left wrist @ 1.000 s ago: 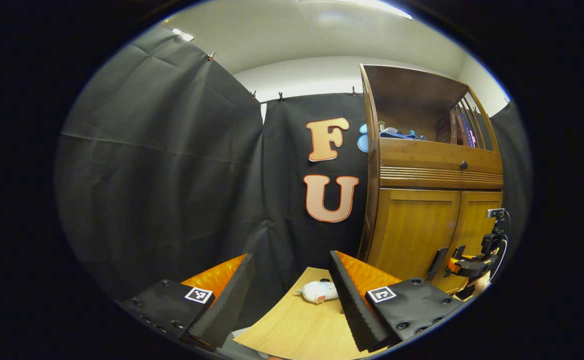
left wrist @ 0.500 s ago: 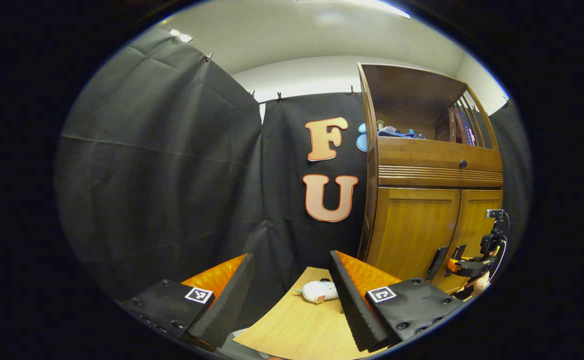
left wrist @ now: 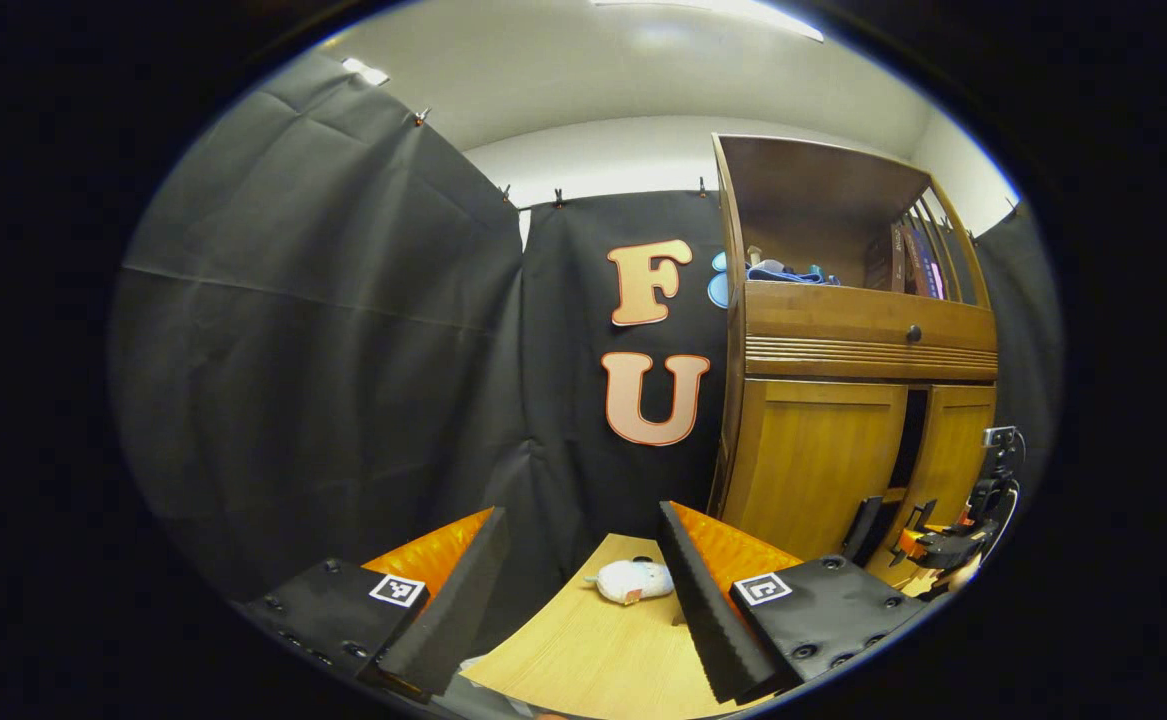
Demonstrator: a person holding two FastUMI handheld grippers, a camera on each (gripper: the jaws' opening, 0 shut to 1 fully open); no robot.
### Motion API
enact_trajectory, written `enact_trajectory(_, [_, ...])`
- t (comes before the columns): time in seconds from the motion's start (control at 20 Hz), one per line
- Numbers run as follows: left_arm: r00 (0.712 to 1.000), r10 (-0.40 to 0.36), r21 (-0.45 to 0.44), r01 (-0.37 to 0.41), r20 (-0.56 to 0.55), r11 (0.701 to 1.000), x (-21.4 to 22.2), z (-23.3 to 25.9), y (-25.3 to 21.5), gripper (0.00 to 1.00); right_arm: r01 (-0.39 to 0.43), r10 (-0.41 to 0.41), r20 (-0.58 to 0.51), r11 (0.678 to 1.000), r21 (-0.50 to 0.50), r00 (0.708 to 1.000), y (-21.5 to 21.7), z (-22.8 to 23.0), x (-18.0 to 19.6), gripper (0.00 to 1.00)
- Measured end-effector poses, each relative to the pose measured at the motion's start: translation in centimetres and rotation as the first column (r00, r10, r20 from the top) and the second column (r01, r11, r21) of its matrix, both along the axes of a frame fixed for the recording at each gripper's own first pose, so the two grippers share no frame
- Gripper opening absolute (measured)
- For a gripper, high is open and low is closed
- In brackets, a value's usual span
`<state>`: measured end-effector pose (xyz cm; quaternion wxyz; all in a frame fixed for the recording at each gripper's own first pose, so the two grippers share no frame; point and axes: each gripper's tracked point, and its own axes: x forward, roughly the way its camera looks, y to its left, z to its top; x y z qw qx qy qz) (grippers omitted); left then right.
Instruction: Open the right door of the double-door shoe cabinet with the right hand, and open the left door with the left hand.
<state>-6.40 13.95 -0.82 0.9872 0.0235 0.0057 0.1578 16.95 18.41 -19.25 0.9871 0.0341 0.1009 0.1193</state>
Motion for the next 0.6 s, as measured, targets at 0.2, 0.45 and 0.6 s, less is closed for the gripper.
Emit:
enact_trajectory(0.2, [1.000,-0.019,-0.002,0.019,0.003,1.000,-0.3,0.2,-1.2,0.94,-0.002,0.002,-0.005,1.000,0.011,1.000,-1.1,0.0,-1.7,0.23])
enact_trajectory(0.45, [0.998,-0.058,0.003,0.058,0.007,0.998,0.2,0.4,-3.3,0.94,0.012,-0.011,-0.010,1.000,0.019,1.000,-2.7,-0.1,-3.5,0.23])
enact_trajectory(0.6, [0.996,-0.088,-0.003,0.088,0.005,0.996,0.8,0.3,-4.8,0.94,0.031,-0.030,-0.018,0.999,0.019,0.999,-3.9,-0.2,-4.5,0.22])
